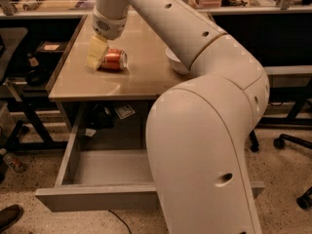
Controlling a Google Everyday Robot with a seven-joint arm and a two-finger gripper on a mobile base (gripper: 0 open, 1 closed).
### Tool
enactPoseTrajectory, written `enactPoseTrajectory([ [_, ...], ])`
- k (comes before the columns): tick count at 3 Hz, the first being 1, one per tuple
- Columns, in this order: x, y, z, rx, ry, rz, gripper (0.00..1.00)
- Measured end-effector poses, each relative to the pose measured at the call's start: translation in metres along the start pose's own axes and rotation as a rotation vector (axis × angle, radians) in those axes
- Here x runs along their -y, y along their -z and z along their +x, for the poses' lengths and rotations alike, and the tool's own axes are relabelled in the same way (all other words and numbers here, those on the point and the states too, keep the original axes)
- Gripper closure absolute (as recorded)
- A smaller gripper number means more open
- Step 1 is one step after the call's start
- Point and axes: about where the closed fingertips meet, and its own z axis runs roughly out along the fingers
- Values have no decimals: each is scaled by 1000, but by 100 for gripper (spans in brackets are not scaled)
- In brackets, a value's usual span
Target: Place coke can into top drawer
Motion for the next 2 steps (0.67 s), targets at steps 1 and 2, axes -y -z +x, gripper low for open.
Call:
enactPoseTrajectory([
  [1,4,-9,-1,9,-20,-11,0],
  [2,14,-19,-3,7,-37,-6,0],
])
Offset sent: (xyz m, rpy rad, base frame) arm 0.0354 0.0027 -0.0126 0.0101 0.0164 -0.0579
